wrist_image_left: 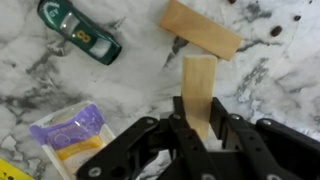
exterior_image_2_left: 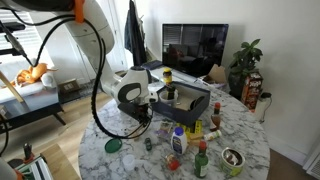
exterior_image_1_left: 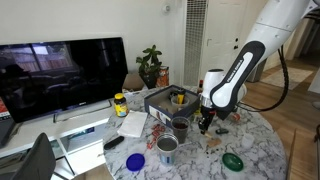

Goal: Place the toy car on two stacked blocks

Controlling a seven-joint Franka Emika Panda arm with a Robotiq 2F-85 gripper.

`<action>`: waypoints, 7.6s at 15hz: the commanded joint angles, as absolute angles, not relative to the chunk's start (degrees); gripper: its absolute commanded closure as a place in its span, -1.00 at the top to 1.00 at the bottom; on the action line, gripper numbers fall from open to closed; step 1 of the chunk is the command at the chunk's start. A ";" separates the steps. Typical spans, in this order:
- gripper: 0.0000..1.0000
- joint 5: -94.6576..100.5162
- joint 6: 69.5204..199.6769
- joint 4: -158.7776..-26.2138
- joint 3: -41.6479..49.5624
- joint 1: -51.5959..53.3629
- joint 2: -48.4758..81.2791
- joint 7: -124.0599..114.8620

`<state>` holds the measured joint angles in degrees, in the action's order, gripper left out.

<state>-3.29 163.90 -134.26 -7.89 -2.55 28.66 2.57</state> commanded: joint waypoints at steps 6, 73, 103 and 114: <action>-0.85 -1.88 156.54 -139.98 -14.64 -6.82 21.94 24.80; 1.00 11.63 163.75 -141.84 -9.43 -6.52 23.58 49.61; -0.85 11.14 163.06 -141.42 -6.70 -11.25 26.60 47.39; -0.85 7.99 159.75 -145.36 -13.05 -7.65 19.18 47.86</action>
<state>9.88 160.90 -143.54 -12.05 -8.50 20.94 47.60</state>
